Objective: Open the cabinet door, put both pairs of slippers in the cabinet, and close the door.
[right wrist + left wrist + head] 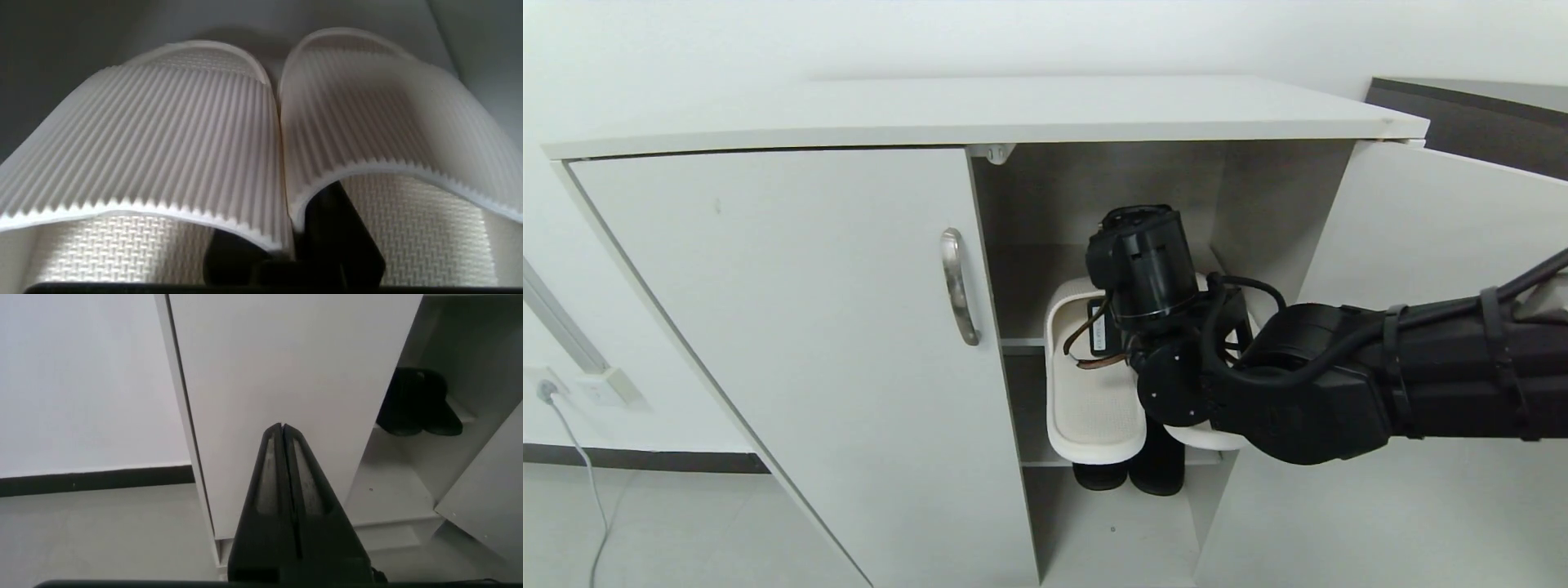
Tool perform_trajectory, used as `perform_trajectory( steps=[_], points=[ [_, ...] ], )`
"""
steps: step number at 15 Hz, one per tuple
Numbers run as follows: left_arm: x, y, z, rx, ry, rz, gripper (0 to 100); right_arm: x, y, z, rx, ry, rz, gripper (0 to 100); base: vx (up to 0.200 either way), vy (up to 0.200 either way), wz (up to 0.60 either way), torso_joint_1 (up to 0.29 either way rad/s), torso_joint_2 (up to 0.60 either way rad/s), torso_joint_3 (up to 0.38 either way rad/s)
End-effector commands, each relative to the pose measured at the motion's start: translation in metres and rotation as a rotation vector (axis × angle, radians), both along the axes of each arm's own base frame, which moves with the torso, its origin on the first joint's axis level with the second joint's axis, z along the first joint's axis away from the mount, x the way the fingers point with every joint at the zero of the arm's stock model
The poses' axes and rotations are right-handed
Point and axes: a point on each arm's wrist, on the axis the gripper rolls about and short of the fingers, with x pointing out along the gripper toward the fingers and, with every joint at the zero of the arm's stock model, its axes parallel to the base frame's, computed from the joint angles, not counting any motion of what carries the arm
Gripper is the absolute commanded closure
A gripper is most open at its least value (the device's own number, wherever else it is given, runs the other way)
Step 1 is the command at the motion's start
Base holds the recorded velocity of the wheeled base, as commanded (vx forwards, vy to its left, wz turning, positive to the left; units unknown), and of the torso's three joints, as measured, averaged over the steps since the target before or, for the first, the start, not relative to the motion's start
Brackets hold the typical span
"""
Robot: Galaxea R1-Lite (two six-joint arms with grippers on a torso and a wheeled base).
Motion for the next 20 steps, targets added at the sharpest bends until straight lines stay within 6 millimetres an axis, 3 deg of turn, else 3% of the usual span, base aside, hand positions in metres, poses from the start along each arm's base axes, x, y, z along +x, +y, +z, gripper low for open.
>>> perform_trajectory(
  steps=[1,5,11,18,20],
  points=[
    [0.000,0.000,0.000,-0.001,0.000,0.000,100,0.011,0.003,-0.003,0.004,0.001,0.000,100,0.000,0.000,0.00,0.000,0.00,0.000],
    [0.000,0.000,0.000,0.001,0.000,0.000,100,0.014,0.003,-0.006,0.002,0.005,-0.003,100,0.150,0.000,0.00,0.001,0.00,0.007],
    [0.000,0.000,0.000,-0.001,0.000,0.001,100,0.015,0.002,-0.005,0.004,0.002,-0.009,100,0.000,0.000,0.00,0.000,0.00,0.000],
    [0.000,0.000,0.000,-0.001,0.000,0.001,100,0.042,-0.003,-0.007,-0.008,0.003,-0.020,100,0.000,0.000,0.00,0.000,0.00,0.000],
    [0.000,0.000,0.000,-0.001,0.000,0.001,100,0.058,-0.002,-0.004,0.010,-0.022,-0.043,100,0.000,0.000,0.00,0.000,0.00,0.000]
  ],
)
